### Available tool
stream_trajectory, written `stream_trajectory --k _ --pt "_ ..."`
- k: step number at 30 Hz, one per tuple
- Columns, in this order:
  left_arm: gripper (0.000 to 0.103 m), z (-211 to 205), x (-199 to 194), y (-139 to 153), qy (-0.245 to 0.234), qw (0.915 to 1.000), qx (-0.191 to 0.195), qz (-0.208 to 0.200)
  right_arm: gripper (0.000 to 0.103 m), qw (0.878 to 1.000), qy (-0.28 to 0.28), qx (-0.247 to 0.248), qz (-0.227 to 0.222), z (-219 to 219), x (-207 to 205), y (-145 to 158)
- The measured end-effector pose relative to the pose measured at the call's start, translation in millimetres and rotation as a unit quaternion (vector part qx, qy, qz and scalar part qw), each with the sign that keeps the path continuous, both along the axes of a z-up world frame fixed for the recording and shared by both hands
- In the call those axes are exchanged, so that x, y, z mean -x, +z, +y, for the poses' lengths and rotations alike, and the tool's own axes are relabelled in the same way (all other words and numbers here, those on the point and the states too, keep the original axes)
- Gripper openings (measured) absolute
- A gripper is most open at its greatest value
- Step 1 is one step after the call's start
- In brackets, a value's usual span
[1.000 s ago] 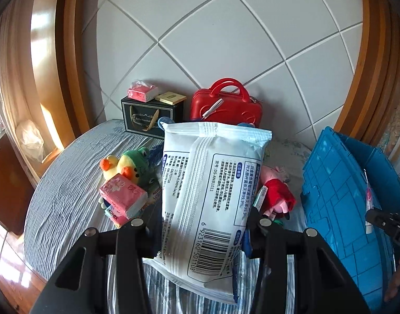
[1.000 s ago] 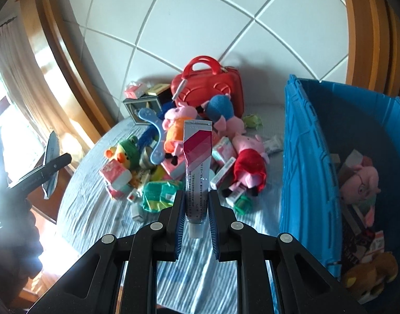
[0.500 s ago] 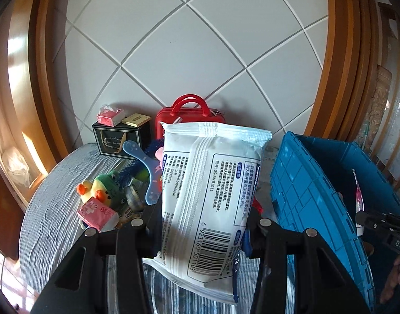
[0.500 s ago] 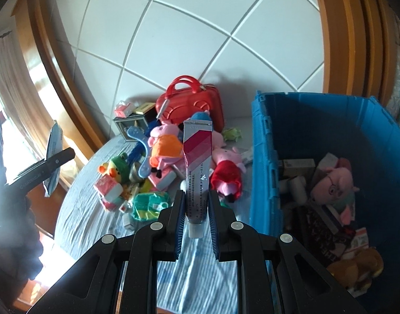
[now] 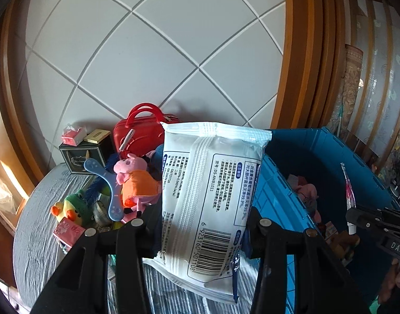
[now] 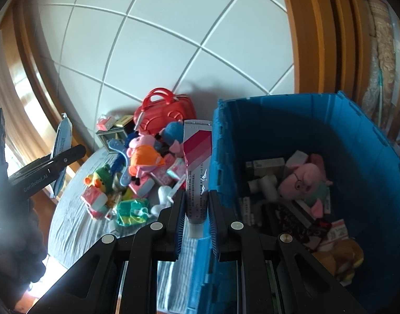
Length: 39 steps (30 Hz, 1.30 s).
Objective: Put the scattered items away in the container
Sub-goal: 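Lift the wipes pack with the left tool while the right tool carries the tube to the bin, then open the left tool over the bin while the right tool releases the tube inside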
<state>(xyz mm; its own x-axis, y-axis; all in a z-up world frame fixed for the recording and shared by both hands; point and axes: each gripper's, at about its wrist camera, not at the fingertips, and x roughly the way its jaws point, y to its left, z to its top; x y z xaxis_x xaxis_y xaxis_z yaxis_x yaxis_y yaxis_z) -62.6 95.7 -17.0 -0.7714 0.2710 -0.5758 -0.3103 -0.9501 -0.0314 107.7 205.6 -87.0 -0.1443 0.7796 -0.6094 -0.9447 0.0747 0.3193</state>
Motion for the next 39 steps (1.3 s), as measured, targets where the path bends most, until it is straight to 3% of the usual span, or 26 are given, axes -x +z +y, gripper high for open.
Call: stream_trajectory --k 10,23,39 --pt "0.044 79 -6 2 -0.076 0.9971 0.005 -0.002 0.017 0.998 -0.058 0.010 0.004 -25 -42 -8" --pt "0.044 158 -18 4 -0.161 0.9869 0.012 -0.007 0.017 0.992 -0.126 0.019 0.012 -53 -93 -21" --pt "0.044 246 -25 5 -0.267 0.9628 0.029 -0.024 0.017 0.980 -0.198 0.023 0.011 -79 -137 -22"
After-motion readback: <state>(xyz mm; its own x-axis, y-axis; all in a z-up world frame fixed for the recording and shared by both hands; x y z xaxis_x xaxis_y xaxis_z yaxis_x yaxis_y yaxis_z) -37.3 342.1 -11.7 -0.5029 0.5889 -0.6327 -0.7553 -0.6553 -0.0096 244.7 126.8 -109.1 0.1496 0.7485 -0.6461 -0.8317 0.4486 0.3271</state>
